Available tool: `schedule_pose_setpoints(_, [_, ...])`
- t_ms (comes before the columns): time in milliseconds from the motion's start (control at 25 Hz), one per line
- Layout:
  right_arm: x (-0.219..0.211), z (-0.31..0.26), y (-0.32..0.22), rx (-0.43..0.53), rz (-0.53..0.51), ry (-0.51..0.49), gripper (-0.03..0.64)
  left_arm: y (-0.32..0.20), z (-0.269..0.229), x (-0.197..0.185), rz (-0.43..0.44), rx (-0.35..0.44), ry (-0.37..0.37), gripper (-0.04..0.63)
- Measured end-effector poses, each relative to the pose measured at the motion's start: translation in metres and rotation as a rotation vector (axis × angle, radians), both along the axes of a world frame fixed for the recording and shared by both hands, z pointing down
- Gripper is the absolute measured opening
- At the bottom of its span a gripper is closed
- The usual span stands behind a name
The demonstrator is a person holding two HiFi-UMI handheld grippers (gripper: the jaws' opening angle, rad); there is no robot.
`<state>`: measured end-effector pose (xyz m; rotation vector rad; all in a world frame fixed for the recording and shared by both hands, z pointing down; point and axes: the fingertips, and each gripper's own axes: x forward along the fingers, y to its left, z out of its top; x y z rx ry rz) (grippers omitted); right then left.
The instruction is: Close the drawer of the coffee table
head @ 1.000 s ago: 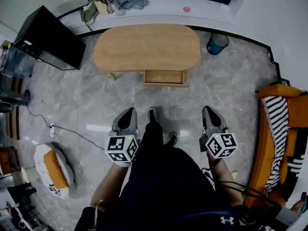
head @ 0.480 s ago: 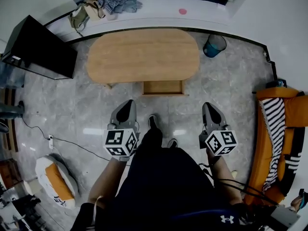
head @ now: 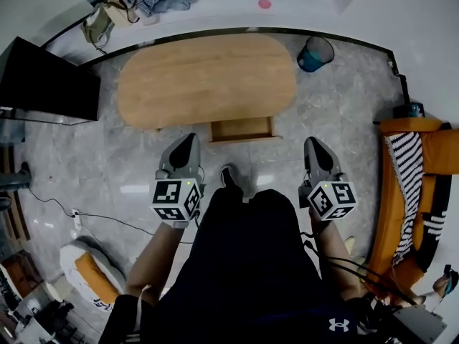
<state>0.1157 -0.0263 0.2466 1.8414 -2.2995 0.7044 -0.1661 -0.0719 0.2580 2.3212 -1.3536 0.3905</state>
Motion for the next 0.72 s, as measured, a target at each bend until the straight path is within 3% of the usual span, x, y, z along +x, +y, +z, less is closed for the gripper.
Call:
schedule_pose_setpoints(240, [0.015,0.034,-0.038,-0.056,-0.010,0.017,0.002,-0.035,0.035,0.016,0.039,-0.017,-0.052,0.002])
schedule_pose_setpoints(480, [0.033,0.107,-0.065,-0.147,-0.062,0.015,0.002,-0.045,0.107,0.034,0.100,0.014,-0.205,0.002])
schedule_pose_setpoints(720, [0.053,0.188,-0.072,-0.214,-0.178,0.028,0.002,-0.024,0.206,0.049,0.165,-0.121,-0.263,0.002])
